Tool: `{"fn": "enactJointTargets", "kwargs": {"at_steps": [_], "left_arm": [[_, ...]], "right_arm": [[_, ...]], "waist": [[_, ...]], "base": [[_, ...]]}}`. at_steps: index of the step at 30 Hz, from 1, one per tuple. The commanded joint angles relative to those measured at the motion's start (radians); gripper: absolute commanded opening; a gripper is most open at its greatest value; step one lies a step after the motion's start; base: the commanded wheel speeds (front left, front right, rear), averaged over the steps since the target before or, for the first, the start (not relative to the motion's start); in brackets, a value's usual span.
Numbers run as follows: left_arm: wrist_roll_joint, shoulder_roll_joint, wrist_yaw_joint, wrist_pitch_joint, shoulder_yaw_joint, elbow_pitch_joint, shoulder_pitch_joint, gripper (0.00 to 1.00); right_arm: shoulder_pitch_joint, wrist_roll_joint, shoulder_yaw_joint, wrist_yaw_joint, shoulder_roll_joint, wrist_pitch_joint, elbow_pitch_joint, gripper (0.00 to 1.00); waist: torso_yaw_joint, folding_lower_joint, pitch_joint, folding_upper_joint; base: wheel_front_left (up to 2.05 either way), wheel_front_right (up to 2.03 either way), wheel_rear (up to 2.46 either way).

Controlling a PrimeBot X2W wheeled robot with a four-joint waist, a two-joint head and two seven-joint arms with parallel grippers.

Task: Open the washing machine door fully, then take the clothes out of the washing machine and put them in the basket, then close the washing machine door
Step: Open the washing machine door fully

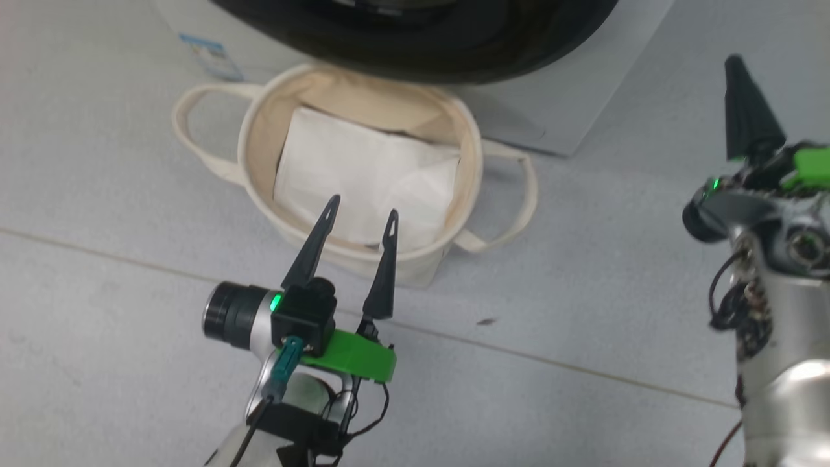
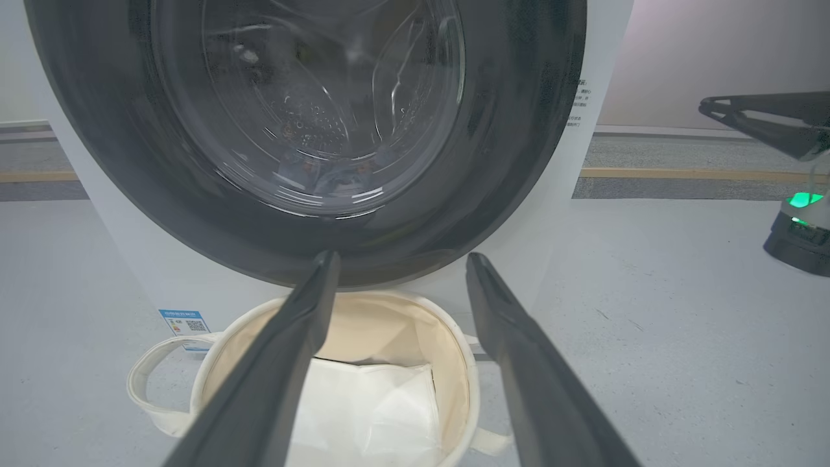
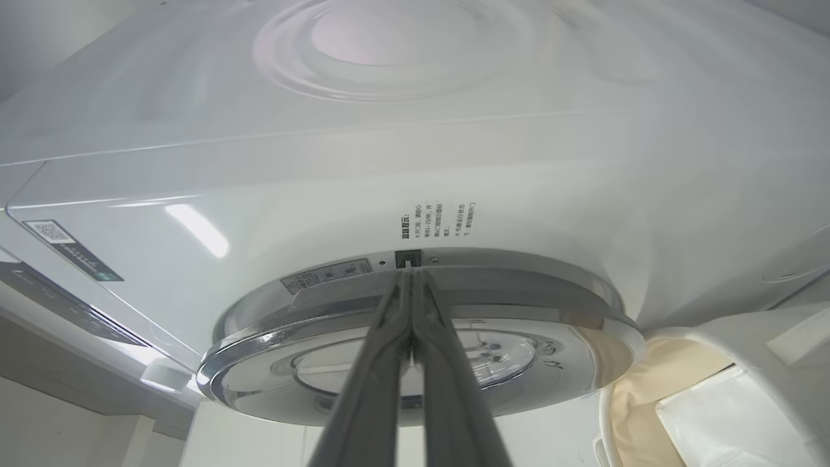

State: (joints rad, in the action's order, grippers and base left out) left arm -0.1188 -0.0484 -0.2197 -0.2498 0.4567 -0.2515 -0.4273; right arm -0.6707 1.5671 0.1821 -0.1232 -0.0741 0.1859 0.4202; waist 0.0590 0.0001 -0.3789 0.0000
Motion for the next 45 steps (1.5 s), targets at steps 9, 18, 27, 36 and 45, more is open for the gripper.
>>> {"fn": "enactJointTargets", "kwargs": {"at_steps": [9, 18, 27, 36, 45], "left_arm": [[-0.004, -0.002, -0.049, -0.012, 0.018, 0.041, -0.084, 1.0], [-0.016, -0.002, -0.063, -0.012, 0.061, 0.033, -0.105, 1.0], [-0.04, -0.002, -0.078, -0.012, 0.084, 0.027, -0.1, 1.0], [-0.064, -0.002, -0.083, -0.012, 0.107, 0.022, -0.095, 1.0], [-0.059, -0.002, -0.09, -0.012, 0.104, 0.027, -0.122, 1.0]], "right_arm": [[-0.251, 0.162, 0.001, -0.008, -0.033, 0.186, 0.153, 0.0], [-0.39, 0.202, -0.015, -0.008, -0.048, 0.234, 0.302, 0.0], [-0.458, 0.193, -0.049, -0.008, -0.037, 0.246, 0.377, 0.0], [-0.499, 0.199, -0.046, -0.008, -0.021, 0.244, 0.385, 0.0], [-0.521, 0.223, -0.072, -0.008, -0.005, 0.312, 0.424, 0.0]], "waist": [[0.026, 0.0, -0.136, 0.0], [0.047, 0.0, -0.165, 0.0], [0.061, 0.0, -0.175, 0.0], [0.079, 0.0, -0.192, 0.0], [0.077, 0.0, -0.217, 0.0]], "base": [[0.0, 0.0, 0.0], [0.0, 0.0, 0.0], [0.0, 0.0, 0.0], [0.0, 0.0, 0.0], [0.0, 0.0, 0.0]]}}
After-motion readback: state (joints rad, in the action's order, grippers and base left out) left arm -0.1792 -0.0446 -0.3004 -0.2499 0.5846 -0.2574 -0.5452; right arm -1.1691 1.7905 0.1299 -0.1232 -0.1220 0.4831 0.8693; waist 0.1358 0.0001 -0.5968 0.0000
